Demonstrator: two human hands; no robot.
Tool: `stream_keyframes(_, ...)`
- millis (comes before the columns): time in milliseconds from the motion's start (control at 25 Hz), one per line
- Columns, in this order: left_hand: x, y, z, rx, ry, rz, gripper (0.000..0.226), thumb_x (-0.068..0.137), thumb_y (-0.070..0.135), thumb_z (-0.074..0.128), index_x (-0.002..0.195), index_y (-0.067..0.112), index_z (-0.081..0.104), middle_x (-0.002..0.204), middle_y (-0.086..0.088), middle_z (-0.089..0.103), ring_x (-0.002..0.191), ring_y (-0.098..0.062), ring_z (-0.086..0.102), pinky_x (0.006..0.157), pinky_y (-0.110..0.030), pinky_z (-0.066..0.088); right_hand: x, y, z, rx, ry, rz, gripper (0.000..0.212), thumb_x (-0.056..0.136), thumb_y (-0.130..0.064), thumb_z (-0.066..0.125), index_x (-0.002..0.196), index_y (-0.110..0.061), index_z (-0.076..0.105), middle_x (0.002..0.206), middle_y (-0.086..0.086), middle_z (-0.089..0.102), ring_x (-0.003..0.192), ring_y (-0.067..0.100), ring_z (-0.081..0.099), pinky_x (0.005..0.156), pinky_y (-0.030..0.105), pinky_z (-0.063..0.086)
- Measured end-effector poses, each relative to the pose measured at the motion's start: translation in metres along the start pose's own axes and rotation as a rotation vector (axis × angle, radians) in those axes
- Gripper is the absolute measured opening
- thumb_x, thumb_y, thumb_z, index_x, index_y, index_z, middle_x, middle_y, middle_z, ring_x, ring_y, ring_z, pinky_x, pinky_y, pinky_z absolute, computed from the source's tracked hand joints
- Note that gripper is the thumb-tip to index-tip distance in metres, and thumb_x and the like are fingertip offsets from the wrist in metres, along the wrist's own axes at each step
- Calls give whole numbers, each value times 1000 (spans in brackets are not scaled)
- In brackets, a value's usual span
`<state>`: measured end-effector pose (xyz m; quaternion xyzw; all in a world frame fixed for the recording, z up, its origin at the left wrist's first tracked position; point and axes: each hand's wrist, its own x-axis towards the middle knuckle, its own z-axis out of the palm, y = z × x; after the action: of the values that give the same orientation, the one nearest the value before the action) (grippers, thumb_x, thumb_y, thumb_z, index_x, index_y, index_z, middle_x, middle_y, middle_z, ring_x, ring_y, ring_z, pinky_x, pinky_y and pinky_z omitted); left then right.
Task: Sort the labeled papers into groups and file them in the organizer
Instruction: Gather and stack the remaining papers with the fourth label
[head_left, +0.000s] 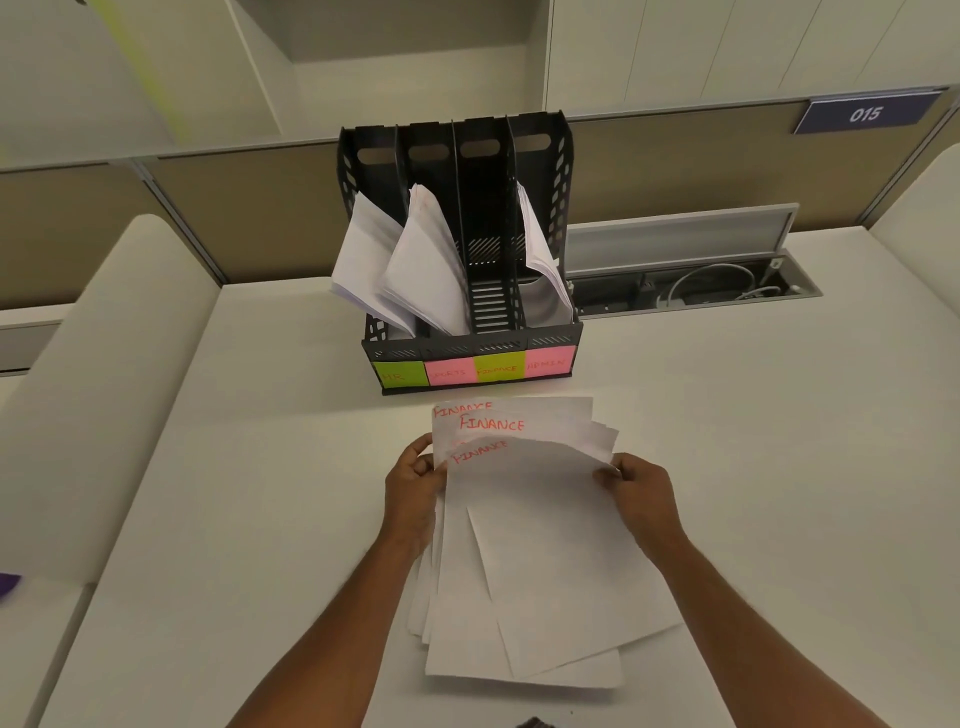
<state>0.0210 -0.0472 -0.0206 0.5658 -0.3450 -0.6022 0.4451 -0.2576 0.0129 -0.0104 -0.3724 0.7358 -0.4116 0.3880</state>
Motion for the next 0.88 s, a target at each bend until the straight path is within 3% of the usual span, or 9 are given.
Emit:
stream_keyframes(160,6,3,-3,99,-11,-55,13,94,16,66,98,21,78,102,-6,79,93,-25,75,79,-38,63,-1,2,-1,-171,37,-124,32,84,14,59,98,-8,77,87,5,75,78,20,65,59,8,43)
stream_keyframes(320,10,1,-2,261,8,-93,3,88,14,74,88,13,76,96,-11,79,91,-31,74,78,-41,63,-1,-2,2,-172,75,-97,34,84,12,55,98,-10,76,78,8,70,59,15,53,48,10,38)
stream_keyframes(440,10,5,1,254,78,-68,9,83,9,78,90,13,73,95,-4,77,90,-26,73,73,-33,62,-2,-5,3,-190,114,-133,39,82,16,51,98,-10,76,72,2,64,57,7,51,48,7,39)
stream_keyframes(560,9,9,1,149,48,-46,24,83,4,76,96,23,71,97,2,76,91,-17,72,65,-24,61,-3,-6,1,-200,108,-142,44,80,19,47,98,-9,76,78,4,69,62,13,56,52,5,40)
stream_keyframes(640,10,11,-1,87,25,-38,31,87,-3,70,103,24,70,102,2,76,96,-18,71,75,-27,60,-3,-5,1,-214,85,-164,46,80,21,46,98,-9,77,84,6,72,71,19,60,56,2,41)
stream_keyframes(720,13,10,-3,72,38,-48,22,93,3,64,100,22,72,98,3,78,99,-19,70,86,-31,57,-2,-5,1,-239,73,-185,47,80,22,45,97,-7,77,85,5,72,77,22,62,60,0,41)
stream_keyframes(880,14,6,-5,33,64,-51,16,97,17,63,89,23,75,87,5,80,96,-23,73,84,-33,56,-1,-4,3,-278,36,-178,43,82,21,48,98,-7,77,89,5,73,81,22,63,62,-1,40)
